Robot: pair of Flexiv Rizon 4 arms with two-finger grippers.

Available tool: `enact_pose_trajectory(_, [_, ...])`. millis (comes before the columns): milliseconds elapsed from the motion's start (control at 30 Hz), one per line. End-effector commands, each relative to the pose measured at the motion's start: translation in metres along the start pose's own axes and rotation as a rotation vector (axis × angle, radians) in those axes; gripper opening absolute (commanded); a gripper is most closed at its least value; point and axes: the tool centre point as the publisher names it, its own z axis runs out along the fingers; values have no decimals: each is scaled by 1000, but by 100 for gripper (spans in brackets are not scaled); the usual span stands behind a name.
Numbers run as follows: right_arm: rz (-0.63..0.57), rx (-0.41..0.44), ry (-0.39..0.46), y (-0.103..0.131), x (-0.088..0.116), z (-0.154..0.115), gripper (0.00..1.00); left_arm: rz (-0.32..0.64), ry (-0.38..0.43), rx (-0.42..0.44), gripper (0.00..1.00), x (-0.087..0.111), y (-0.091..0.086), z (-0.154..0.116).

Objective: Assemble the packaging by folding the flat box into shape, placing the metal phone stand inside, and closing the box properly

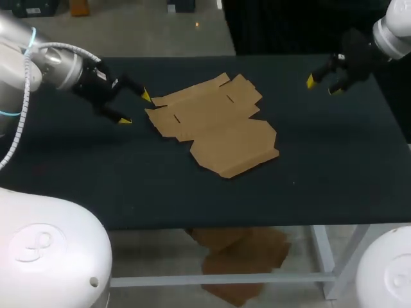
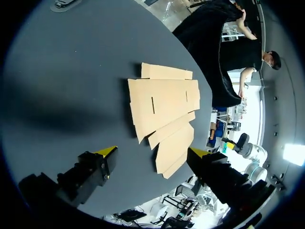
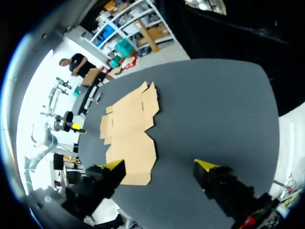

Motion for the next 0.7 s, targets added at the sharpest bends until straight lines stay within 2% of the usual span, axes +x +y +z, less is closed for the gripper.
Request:
enact_pose_trajectory(33, [-3, 54, 10, 5, -1, 7, 100, 0, 2, -41, 98, -4, -11, 14])
enact_pose_trajectory(100, [-18, 61, 16, 4, 0, 9, 100, -3, -2, -47, 95, -6, -12, 21])
enact_pose_trajectory(233, [-11, 67, 22, 4, 0, 9, 100, -16, 4, -66, 94, -10, -16, 29])
enact_pose_trajectory(467, [-10, 68, 23, 4, 0, 9, 100, -23, 23, -87, 82, -17, -17, 45])
enact_pose_trajectory(700, [-10, 68, 23, 4, 0, 9, 100, -2, 30, -87, 78, -19, -19, 59])
